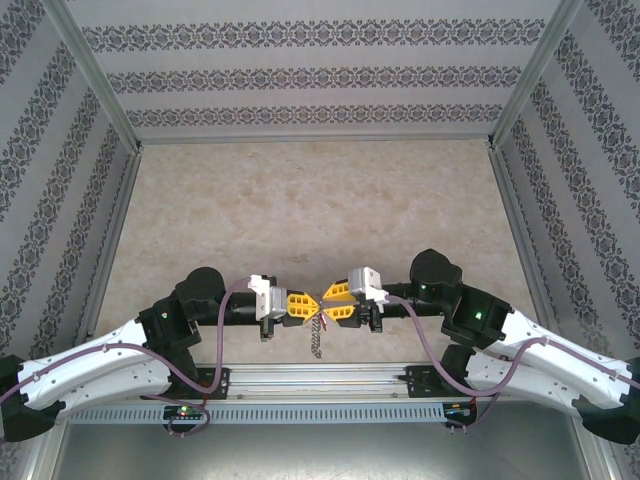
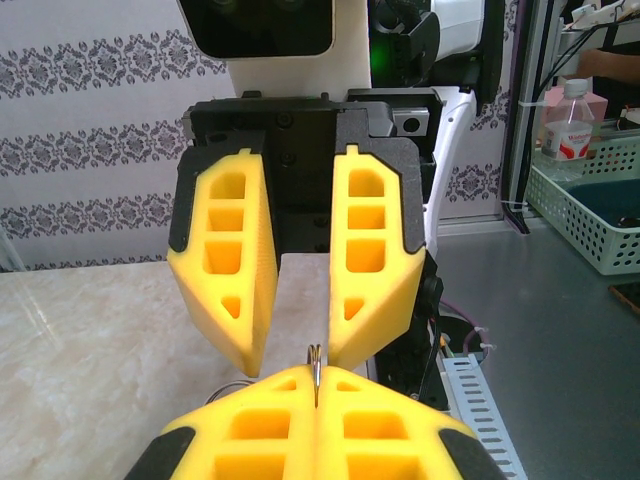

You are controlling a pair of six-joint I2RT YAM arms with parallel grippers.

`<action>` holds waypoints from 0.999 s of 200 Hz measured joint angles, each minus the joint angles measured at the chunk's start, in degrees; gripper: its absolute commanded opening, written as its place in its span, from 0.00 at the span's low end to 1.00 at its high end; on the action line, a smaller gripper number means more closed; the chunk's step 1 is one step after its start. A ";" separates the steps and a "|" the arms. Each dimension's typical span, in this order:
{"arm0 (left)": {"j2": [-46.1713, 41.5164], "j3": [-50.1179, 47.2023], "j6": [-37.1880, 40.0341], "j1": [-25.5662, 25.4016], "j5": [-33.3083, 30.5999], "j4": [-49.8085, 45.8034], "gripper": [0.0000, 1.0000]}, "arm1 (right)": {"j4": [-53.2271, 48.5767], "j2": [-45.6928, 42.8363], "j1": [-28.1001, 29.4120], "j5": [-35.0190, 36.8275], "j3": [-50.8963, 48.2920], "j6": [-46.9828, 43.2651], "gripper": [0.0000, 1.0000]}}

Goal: Put the keys on the keyring

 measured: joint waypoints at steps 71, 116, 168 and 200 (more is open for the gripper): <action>0.02 0.00 -0.02 0.00 -0.07 0.26 0.00 | -0.09 1.03 0.02 -1.18 -0.13 -0.13 0.13; 0.59 0.00 -0.04 0.02 -0.02 0.74 0.00 | -0.52 0.96 0.00 -1.64 -0.13 -0.48 0.05; 0.66 0.00 -0.20 0.00 -0.39 1.09 0.00 | -0.44 0.74 0.00 -1.60 -0.13 -0.44 0.00; 0.52 0.63 0.50 0.00 -3.34 -0.98 0.31 | -1.95 1.03 0.00 -0.35 0.33 -0.28 0.00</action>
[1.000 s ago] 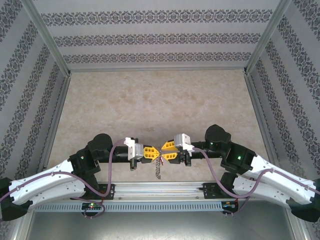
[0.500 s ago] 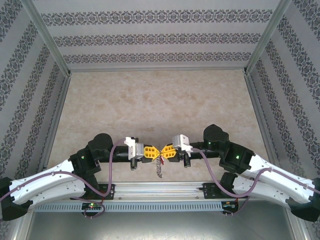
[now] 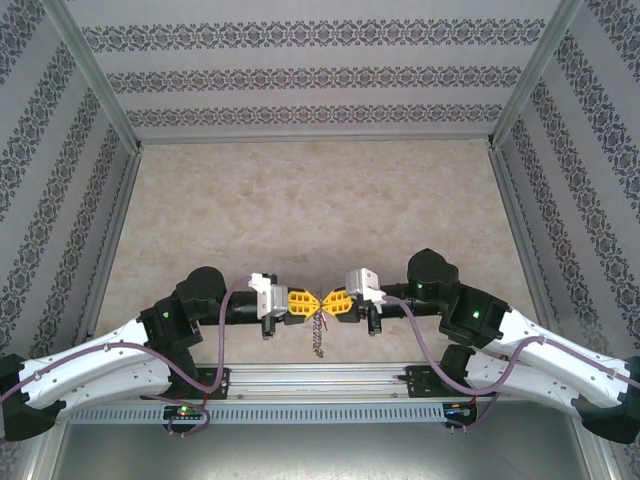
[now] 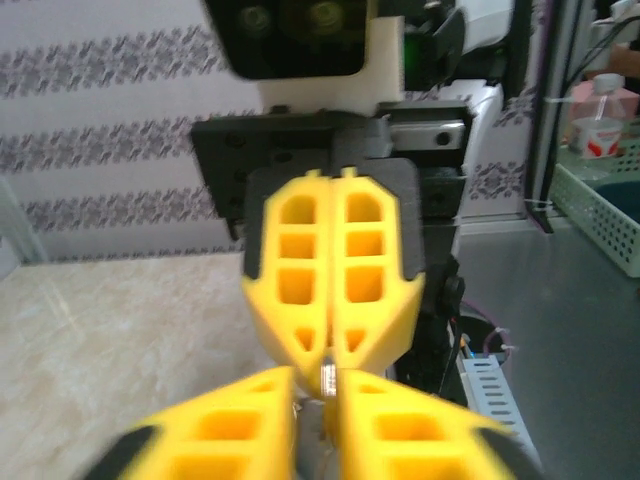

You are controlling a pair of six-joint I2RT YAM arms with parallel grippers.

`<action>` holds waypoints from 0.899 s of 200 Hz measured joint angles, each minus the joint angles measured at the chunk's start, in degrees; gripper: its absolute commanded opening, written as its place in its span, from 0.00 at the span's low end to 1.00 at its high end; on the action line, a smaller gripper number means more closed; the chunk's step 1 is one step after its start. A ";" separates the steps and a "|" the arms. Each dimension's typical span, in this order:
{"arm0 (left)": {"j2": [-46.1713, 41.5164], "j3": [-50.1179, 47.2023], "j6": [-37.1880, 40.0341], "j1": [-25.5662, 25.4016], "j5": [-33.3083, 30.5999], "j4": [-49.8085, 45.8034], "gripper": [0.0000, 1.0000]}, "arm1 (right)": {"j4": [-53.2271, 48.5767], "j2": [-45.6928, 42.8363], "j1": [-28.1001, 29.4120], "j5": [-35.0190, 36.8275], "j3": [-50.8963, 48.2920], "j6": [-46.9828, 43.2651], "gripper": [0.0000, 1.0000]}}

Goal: Put the keys on the keyring

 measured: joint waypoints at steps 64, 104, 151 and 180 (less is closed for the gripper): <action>2.91 10.78 1.62 0.00 -9.79 -16.09 0.35 | -13.77 4.57 -1.49 7.17 7.54 -0.85 0.00; 10.05 15.82 2.32 0.00 -11.37 -23.04 0.35 | -22.01 9.99 -2.32 8.83 13.22 -1.95 0.00; 13.22 16.44 2.38 0.00 -11.34 -25.75 0.30 | -26.38 11.23 -2.54 8.98 13.57 -2.82 0.00; 13.97 16.44 2.36 0.00 -11.28 -26.23 0.30 | -27.04 11.56 -3.17 8.55 14.16 -3.06 0.00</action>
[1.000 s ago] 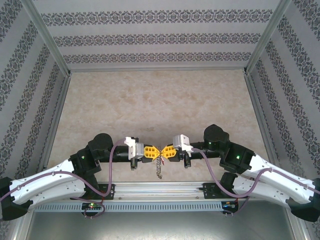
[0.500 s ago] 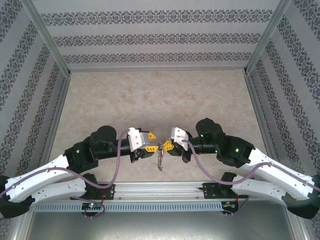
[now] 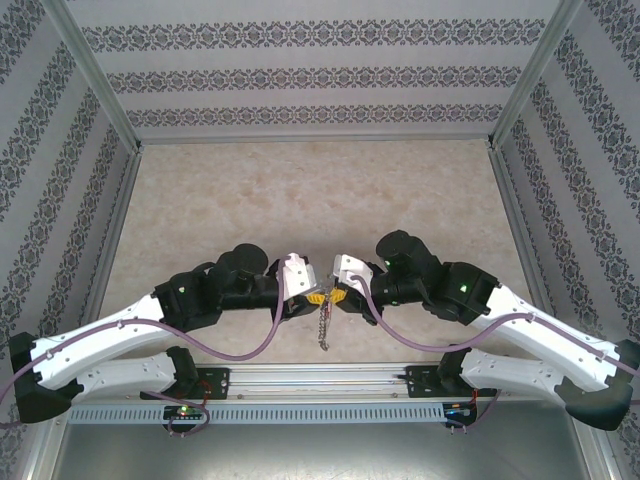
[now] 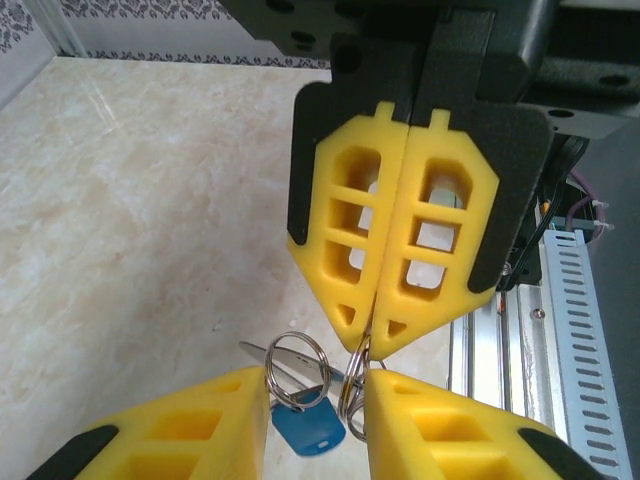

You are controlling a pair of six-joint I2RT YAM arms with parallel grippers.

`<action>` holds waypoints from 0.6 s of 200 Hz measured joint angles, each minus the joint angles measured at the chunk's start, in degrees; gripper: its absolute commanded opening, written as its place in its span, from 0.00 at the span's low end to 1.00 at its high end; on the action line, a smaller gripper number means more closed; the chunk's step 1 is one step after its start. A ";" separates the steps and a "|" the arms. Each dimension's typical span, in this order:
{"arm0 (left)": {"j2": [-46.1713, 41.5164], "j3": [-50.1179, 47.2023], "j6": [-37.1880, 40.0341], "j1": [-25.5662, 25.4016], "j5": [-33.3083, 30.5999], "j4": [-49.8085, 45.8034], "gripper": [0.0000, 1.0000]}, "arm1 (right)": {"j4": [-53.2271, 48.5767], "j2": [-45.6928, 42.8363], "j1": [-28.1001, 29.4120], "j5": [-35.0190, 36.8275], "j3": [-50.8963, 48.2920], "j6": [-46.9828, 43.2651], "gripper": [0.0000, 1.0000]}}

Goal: Put the keys on the keyring

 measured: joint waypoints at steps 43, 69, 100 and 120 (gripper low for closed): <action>0.48 0.00 0.00 0.00 1.31 -0.17 0.25 | 0.04 0.92 -0.02 -0.98 0.20 0.00 0.00; 0.52 0.00 0.11 0.00 2.47 -0.13 0.10 | 0.09 1.18 -0.13 -1.55 0.20 0.00 0.00; 0.63 -0.02 0.17 0.00 3.41 -0.15 0.10 | -0.02 1.14 -0.39 -1.75 0.20 0.00 0.00; 0.63 -0.02 0.17 0.00 3.91 -0.04 0.14 | 0.02 0.83 -0.37 -2.05 0.20 0.00 0.00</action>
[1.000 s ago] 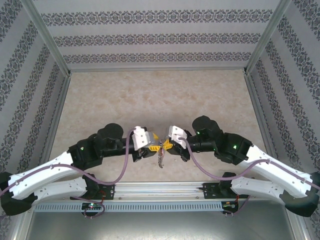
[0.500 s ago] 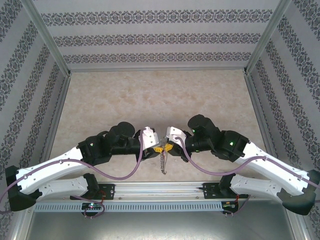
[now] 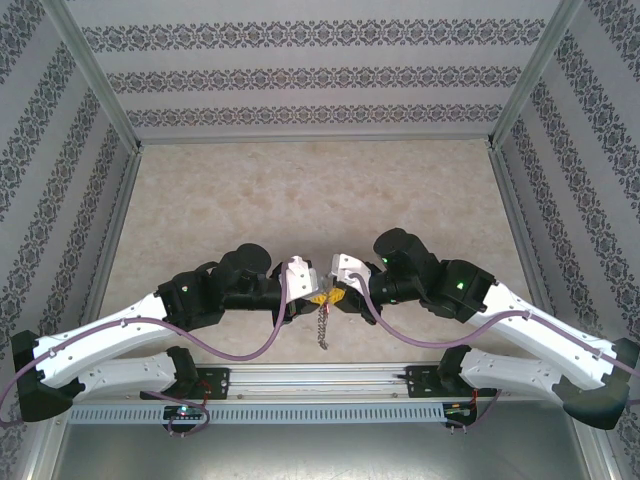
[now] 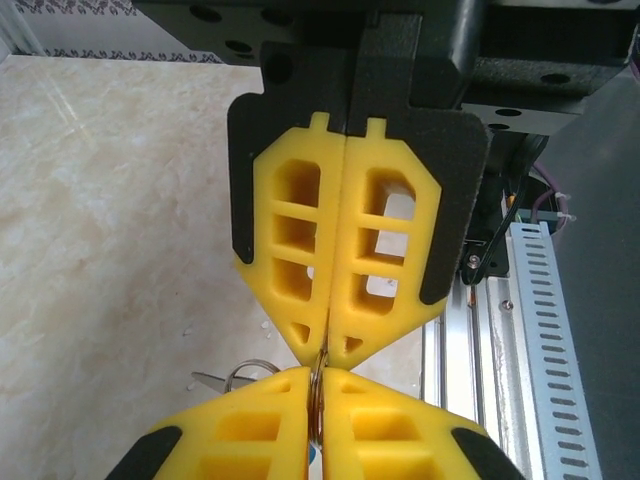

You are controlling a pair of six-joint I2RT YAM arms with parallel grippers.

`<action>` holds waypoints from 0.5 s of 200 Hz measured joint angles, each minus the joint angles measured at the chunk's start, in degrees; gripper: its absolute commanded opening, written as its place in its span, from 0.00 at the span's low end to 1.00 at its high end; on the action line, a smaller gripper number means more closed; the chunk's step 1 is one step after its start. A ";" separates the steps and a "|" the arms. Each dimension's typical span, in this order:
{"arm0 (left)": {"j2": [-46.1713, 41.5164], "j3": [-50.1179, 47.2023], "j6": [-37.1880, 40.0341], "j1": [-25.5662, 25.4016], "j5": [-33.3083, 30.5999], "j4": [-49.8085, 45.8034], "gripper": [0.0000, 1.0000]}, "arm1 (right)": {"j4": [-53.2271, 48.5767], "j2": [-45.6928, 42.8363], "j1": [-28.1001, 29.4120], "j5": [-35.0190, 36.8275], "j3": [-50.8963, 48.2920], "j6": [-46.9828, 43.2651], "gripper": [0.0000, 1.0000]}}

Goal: Put the keys on the keyring

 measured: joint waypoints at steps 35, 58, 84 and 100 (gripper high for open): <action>0.26 -0.20 0.00 0.00 0.63 0.37 0.15 | 0.17 -0.52 0.00 -0.55 0.00 0.00 0.00; 0.26 -0.44 0.02 0.00 1.07 1.01 0.04 | 0.20 -0.59 0.00 -0.72 0.00 0.00 0.00; -0.04 -0.90 -0.07 0.00 1.95 1.66 0.00 | -0.04 -0.94 -0.02 -0.81 -0.02 0.00 0.00; -0.57 -1.25 -0.07 0.00 2.08 2.21 0.00 | 0.11 -1.16 -0.02 -0.98 -0.02 0.00 0.00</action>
